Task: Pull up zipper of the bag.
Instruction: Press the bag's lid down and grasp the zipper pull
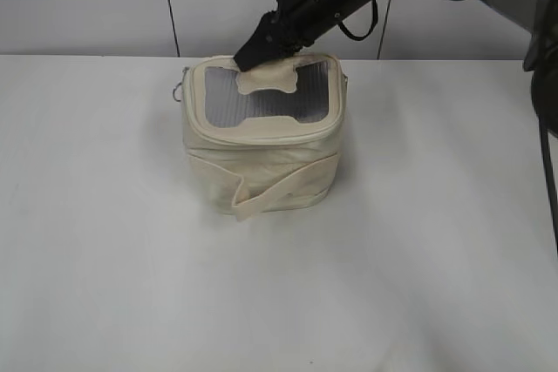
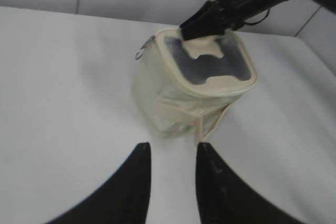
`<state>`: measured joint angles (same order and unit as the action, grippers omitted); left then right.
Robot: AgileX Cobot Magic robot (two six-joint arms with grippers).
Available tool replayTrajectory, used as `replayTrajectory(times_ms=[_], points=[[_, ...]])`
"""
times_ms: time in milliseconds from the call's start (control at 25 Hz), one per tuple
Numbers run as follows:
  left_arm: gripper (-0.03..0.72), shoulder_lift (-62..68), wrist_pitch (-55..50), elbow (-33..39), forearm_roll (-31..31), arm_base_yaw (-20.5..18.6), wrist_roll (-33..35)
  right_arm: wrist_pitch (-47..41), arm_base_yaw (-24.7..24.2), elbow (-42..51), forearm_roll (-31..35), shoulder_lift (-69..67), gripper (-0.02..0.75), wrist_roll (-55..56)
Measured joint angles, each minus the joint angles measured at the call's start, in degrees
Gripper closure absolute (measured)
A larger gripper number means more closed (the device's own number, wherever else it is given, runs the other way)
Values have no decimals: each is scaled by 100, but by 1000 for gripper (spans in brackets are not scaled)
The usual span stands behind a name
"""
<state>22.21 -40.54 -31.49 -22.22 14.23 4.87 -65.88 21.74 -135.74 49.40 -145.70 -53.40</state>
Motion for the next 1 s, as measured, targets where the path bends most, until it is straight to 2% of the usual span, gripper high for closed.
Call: replayTrajectory(times_ms=[40,80,160,280,360,400,520,600,680,760,800,880,1000], points=[[457,342,350,-4,-263,162,285,-33,0,0,-7,0,640,0],[468,772,719,-47,-440,317,587,-58,0,0,-19,0,680,0],[501,1685,1235,-223,-755,517,1126,-65,0,0,-19,0,687,0],[523,3171,1446,-843,-1266,476,2095,-69,0,0,-26,0,687,0],[528,3949,1175,-1500,-2003,189,3181,-69,0,0,-21,0,687,8],[529,4369,875,-1868,-2562,-11,3733,-69,0,0,-21,0,687,8],[525,5619,-339,-2846,-4080,-893,5518,-69,0,0,-26,0,687,14],[476,6503,-931,-3319,-4547,-1377,6437,-76,0,0,-26,0,687,30],[372,7198,-1132,-3576,-4645,-1564,7333,-88,0,0,-26,0,687,44],[253,7748,-1136,-3606,-4661,-1541,8254,-87,0,0,-26,0,687,56],[217,7993,-1020,-3606,-4655,-1478,8608,-87,0,0,-21,0,687,61],[172,8373,-654,-3606,-4631,-1321,9108,-87,0,0,-22,0,687,74],[153,8713,-125,-3611,-4596,-1085,9683,-87,0,0,-22,0,687,81]])
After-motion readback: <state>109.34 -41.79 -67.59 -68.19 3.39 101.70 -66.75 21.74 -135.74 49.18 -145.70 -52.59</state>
